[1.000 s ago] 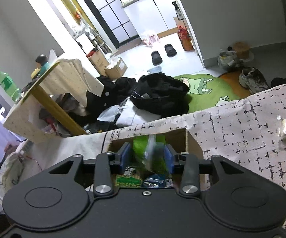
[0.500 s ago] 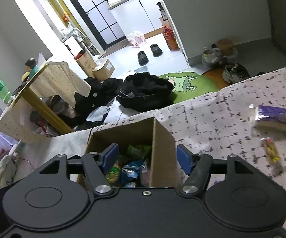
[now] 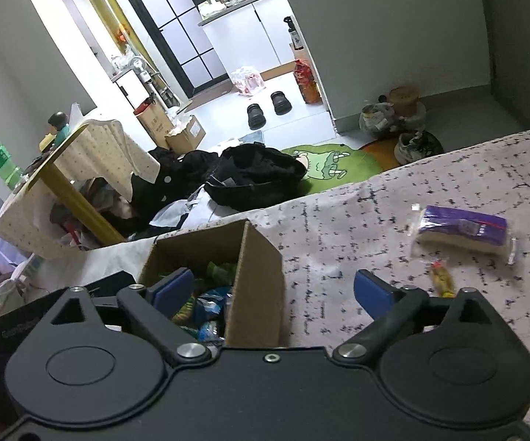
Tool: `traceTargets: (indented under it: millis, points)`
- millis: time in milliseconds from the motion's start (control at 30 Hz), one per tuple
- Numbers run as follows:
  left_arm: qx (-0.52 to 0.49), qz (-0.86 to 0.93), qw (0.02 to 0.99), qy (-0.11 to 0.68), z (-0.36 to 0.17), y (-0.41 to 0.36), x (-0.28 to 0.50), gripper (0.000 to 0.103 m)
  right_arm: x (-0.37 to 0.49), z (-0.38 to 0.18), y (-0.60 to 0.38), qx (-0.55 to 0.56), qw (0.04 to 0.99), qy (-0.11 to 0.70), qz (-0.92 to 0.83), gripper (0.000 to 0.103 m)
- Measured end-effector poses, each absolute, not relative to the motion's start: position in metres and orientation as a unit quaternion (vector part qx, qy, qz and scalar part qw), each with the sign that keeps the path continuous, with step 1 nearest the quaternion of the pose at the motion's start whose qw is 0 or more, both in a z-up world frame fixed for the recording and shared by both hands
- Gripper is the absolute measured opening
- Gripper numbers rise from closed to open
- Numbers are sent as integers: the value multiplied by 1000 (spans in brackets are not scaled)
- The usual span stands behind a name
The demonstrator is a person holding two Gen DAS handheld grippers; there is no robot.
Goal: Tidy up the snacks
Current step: 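Move both open tools back toward the yellow candy stick and purple cake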
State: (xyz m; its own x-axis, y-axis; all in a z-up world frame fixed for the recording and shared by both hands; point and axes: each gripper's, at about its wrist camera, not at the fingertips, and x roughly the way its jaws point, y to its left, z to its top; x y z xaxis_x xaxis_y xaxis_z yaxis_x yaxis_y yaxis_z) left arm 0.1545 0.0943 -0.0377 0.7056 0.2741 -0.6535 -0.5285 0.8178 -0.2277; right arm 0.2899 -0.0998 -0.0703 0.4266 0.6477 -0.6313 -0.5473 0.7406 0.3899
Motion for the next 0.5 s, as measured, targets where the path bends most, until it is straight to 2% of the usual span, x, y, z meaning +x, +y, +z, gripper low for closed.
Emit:
traceTargets:
  millis: [200,500]
  points:
    - [-208,197,901,326,-45,78,157,103,289,-71,-118,51,843,403,354,103]
    - [-193,162,907,337,-50,53,168,103,295,-73,-147,40,850,404,337,103]
